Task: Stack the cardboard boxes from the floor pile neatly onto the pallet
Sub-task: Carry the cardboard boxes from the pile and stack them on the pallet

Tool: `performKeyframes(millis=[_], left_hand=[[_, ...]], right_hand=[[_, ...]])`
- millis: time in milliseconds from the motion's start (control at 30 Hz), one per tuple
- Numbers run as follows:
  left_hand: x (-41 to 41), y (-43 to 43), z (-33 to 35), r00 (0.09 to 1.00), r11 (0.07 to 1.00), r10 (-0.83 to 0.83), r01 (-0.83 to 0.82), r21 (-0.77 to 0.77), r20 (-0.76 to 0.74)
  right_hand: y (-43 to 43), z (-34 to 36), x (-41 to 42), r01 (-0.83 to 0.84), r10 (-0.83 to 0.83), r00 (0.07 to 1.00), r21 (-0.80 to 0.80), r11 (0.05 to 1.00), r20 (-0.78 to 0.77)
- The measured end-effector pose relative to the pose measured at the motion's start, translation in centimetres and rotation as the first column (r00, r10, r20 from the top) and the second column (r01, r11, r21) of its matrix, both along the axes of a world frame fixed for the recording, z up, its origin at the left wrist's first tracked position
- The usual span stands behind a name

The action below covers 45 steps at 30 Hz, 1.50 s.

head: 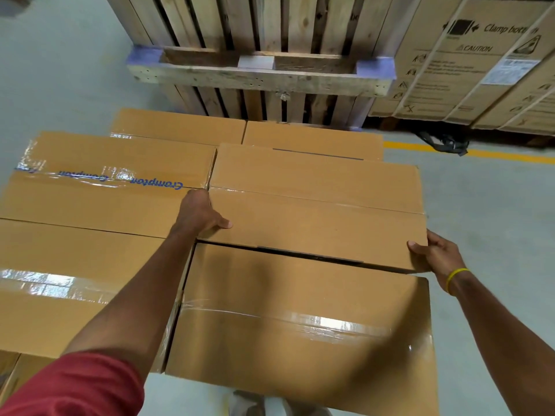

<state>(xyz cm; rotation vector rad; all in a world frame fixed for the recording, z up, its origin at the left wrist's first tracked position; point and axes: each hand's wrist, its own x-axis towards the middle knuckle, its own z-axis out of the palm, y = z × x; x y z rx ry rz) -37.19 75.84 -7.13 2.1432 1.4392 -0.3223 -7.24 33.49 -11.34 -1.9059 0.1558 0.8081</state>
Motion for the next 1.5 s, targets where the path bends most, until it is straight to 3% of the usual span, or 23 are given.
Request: performKeyframes(millis=[333,467,633,833,933,1067,1167,1500], left_hand=[[1.2,-0.9,0.5,0.986,0.998,-0.052,0.058,0.031,-0.161],[1.2,-2.2,1.0,0.965,0.983,-0.065,0.106,0.150,-0.252],[-0.5,-1.8,0.2,0.988,0.993,-0.069,0.082,0.087,-0.140],[-1.6,-1.2,-0.4,0.984,0.986,-0.127,0.138,0.089,-0.124],[-2.9,-2.2,-0.8,0.988,0.968,-0.151,0.150,0.200,-0.010],[-4.3,-7.3,-2.7,0.869,0.871,-0.469,0.424,0.248,0.160],[-4.6,-10.9,-5.2,0.767,0.765,-0.633,0.601,0.231,0.103],[-3.9,-12.8,-6.5,0.684,0.677,-0.728,0.707,0.204,0.044]], right_hand=[[0.0,-0.4,0.2,-0.012,0.012,1.000,-0.020,1.000,-0.002],[0.1,-0.4,0.2,-0.019,0.019,1.000,-0.012,1.000,-0.007],[0.1,-0.4,-0.2,-0.018,0.018,1.000,0.005,1.000,0.010],[-0.2,-0.4,-1.3,-0.099,0.100,0.994,-0.017,0.995,0.045],[-1.3,0.3,-2.6,0.029,-0.031,0.999,-0.074,0.997,-0.021],[-4.3,0.7,-6.2,0.194,-0.205,0.972,-0.102,0.976,-0.118],[-6.4,0.6,-8.9,0.179,-0.187,0.975,-0.078,0.981,-0.117],[-5.9,-0.4,-10.5,0.118,-0.117,0.993,-0.068,0.991,0.009]])
